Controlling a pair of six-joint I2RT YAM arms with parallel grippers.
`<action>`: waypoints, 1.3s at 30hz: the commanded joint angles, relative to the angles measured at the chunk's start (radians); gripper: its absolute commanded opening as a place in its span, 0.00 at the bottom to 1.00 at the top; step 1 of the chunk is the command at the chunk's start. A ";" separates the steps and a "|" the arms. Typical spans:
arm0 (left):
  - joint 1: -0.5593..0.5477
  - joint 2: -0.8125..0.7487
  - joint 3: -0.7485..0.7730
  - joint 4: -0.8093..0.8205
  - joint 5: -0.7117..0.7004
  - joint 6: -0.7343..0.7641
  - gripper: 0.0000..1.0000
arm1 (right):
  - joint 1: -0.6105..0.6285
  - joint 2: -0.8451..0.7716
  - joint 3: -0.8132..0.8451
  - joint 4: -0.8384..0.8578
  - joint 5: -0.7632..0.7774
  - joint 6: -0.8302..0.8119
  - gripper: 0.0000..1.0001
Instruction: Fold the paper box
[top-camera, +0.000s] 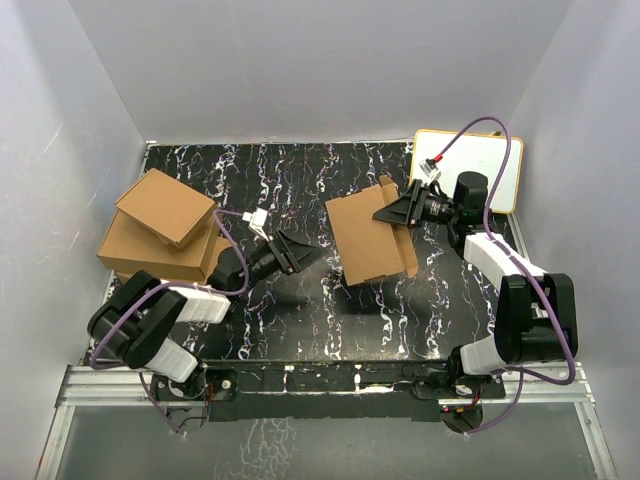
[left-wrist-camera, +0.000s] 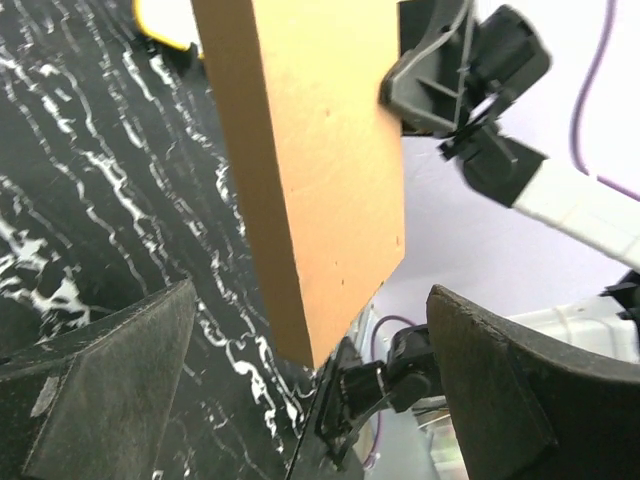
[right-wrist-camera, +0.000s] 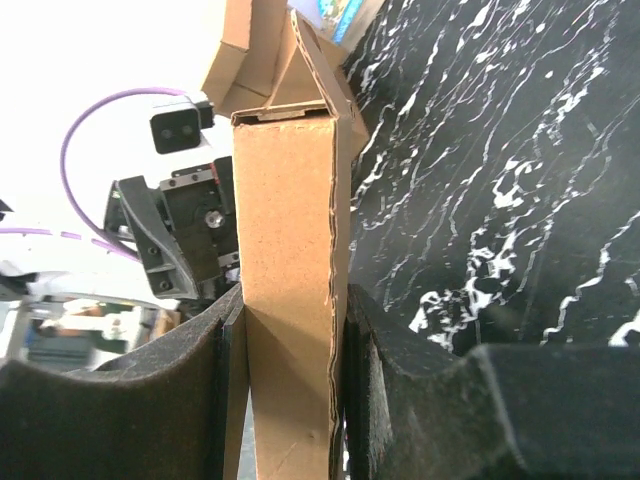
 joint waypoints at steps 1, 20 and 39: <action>-0.013 0.087 0.045 0.305 0.003 -0.104 0.97 | -0.007 0.024 -0.007 0.221 -0.053 0.229 0.31; -0.080 0.398 0.235 0.499 -0.044 -0.338 0.83 | -0.007 0.085 -0.055 0.420 -0.072 0.429 0.31; -0.084 0.384 0.287 0.499 0.015 -0.381 0.23 | -0.007 0.085 -0.072 0.440 -0.067 0.440 0.34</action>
